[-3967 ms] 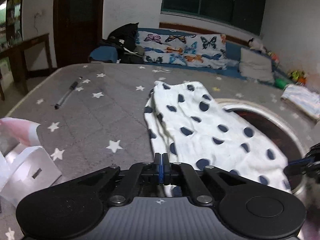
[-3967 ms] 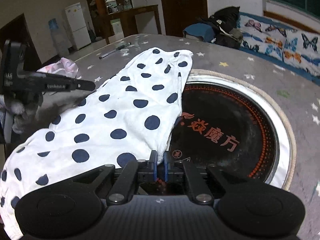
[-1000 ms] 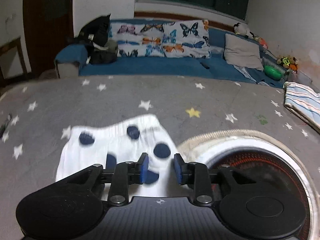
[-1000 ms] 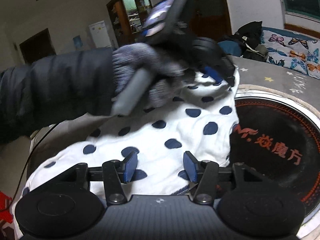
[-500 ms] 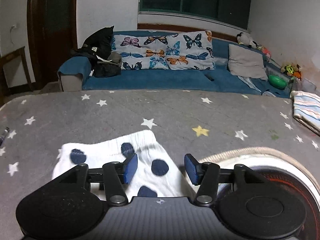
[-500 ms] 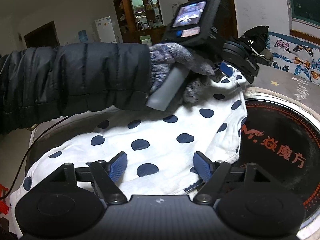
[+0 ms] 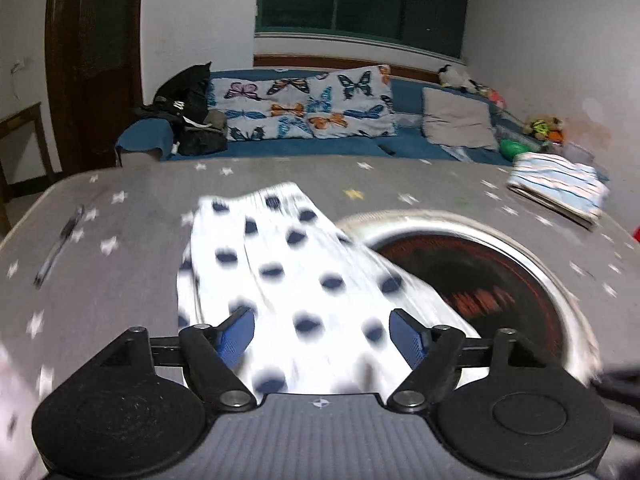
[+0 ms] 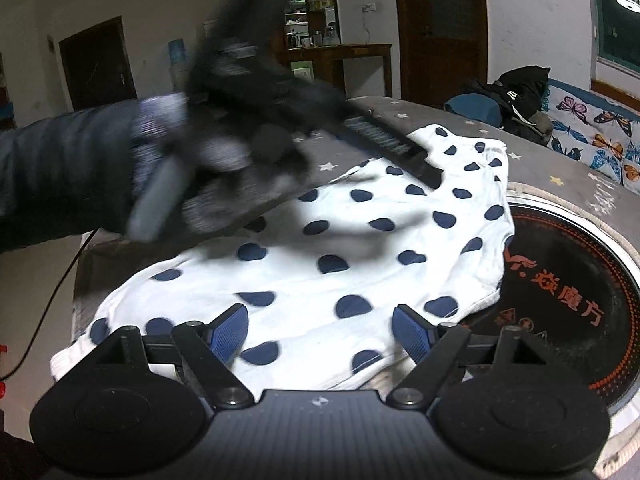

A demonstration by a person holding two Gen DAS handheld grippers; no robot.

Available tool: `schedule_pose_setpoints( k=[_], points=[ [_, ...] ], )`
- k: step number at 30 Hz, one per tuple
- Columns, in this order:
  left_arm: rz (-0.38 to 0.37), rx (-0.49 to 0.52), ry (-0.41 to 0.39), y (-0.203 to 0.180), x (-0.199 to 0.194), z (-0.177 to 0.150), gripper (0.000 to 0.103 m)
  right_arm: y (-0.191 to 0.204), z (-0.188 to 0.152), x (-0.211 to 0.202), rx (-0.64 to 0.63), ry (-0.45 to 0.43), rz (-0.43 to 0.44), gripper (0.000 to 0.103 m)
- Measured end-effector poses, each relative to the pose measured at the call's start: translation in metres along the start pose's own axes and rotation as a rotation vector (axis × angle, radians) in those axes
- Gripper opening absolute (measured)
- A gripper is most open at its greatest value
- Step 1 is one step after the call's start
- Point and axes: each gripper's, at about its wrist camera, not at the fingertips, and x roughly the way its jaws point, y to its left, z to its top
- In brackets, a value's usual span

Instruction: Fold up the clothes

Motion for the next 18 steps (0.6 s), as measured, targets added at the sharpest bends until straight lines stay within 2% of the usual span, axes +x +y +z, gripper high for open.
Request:
schedule_pose_setpoints(
  k=[11, 17, 18],
  points=[
    [-0.170, -0.156, -0.059, -0.011, -0.094, -0.072, 0.078, 0.018, -0.015, 0.000, -0.038, 0.042, -0.039, 0.086],
    [-0.181, -0.147, -0.026, -0.015, -0.111, -0.111, 0.074, 0.021, -0.019, -0.004, -0.038, 0.042, -0.058, 0.086],
    [-0.173, -0.142, -0.028, -0.014, -0.113, -0.117, 0.070, 0.022, -0.019, -0.005, -0.039, 0.042, -0.060, 0.086]
  ],
)
